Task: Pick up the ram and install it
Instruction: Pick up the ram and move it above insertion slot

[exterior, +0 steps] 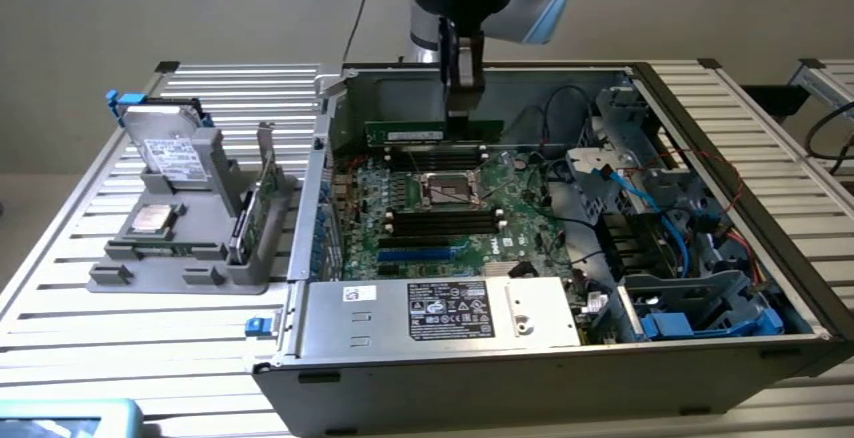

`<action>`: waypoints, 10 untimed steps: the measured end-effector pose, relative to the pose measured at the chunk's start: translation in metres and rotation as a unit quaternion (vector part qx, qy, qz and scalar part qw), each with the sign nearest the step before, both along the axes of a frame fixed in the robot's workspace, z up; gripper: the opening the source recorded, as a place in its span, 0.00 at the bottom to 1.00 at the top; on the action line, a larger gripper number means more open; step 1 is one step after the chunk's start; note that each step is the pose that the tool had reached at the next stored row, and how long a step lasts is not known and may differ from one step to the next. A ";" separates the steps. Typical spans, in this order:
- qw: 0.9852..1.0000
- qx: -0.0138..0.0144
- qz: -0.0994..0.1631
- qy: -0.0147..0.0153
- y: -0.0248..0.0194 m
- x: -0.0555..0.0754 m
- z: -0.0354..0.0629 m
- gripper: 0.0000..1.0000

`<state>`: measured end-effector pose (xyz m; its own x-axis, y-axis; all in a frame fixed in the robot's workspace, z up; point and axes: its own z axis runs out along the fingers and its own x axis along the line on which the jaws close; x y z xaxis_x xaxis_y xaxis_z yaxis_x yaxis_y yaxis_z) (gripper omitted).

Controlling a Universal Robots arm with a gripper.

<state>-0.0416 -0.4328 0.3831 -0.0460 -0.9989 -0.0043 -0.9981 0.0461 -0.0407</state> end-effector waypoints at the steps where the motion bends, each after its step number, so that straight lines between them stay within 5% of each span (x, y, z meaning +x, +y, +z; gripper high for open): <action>1: 1.000 0.000 0.000 0.000 0.0020 0.001 -0.0002 0.12; 6: 1.000 0.000 0.000 0.000 0.0128 0.001 -0.0031 0.12; 10: 1.000 0.006 0.000 0.000 0.0182 0.001 -0.0050 0.12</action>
<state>-0.0404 -0.4145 0.3782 -0.0468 -0.9988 -0.0160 -0.9981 0.0474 -0.0400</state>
